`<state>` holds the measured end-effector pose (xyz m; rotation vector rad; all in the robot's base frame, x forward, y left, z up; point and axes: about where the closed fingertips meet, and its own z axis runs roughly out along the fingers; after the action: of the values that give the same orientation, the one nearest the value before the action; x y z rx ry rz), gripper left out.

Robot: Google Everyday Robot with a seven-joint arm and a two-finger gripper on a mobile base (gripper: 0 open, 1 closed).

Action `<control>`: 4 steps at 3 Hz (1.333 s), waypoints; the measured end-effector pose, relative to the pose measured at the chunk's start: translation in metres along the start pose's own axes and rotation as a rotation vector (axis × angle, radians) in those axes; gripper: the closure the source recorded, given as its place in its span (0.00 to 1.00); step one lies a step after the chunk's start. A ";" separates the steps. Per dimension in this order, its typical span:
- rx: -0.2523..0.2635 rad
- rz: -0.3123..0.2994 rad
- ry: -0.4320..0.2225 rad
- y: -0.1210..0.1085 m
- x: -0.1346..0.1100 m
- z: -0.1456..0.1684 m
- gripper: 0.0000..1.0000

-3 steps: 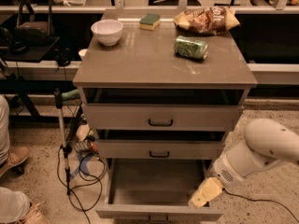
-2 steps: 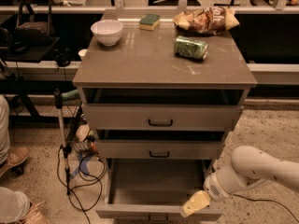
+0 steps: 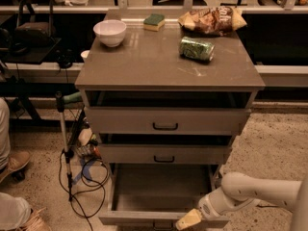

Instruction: Close bottom drawer

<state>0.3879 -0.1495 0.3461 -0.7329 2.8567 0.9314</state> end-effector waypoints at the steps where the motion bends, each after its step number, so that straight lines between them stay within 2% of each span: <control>1: -0.034 0.074 0.023 -0.021 0.023 0.051 0.41; 2: -0.039 0.142 0.031 -0.047 0.034 0.092 0.64; 3: -0.048 0.157 0.037 -0.050 0.039 0.104 0.87; 4: -0.040 0.183 0.030 -0.059 0.040 0.109 1.00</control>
Offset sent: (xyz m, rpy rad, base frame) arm -0.0169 0.0027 -0.1676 -0.0038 0.1696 -0.1595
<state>0.3683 -0.1461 0.2173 -0.4988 2.9794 1.0088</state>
